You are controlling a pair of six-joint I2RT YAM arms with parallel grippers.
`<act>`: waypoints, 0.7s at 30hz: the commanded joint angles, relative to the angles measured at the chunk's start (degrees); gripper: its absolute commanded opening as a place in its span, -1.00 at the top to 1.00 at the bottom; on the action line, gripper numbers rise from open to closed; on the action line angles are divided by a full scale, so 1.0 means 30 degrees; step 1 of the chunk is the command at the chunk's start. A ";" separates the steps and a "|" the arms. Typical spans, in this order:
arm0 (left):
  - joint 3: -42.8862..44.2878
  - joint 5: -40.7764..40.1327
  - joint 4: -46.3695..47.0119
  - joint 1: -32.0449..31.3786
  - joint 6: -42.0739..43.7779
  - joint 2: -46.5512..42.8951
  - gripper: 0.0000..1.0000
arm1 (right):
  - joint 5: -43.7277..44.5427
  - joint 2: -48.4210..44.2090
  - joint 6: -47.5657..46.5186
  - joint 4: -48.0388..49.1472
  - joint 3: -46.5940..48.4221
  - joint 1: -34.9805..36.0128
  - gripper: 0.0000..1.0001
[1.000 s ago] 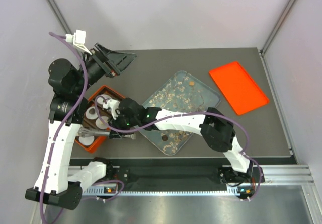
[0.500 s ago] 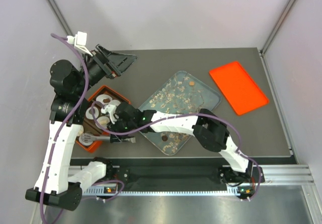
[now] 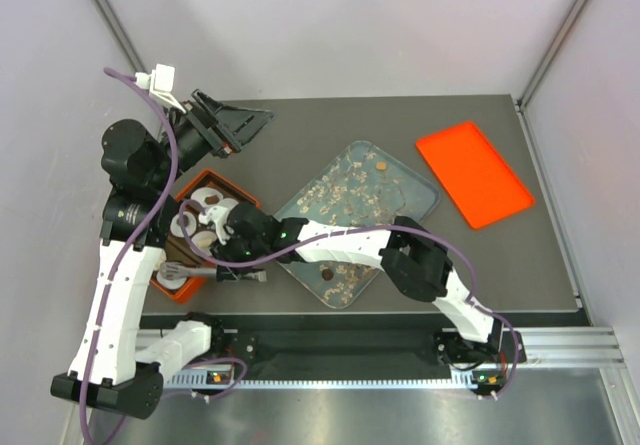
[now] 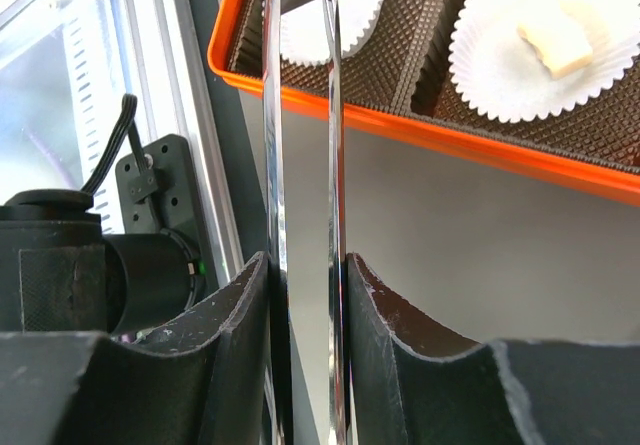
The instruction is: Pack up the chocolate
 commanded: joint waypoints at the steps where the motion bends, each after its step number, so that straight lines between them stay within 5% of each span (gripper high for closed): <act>1: -0.0041 0.0239 0.1032 -0.0059 0.0031 -0.0349 -0.98 | 0.0168 0.0251 -0.0342 0.0721 0.1239 0.0391 0.43; 21: -0.0158 0.0268 0.1266 -0.0029 -0.0144 -0.0232 -0.98 | 0.0286 0.0427 -0.0400 0.0691 0.1415 0.0391 0.18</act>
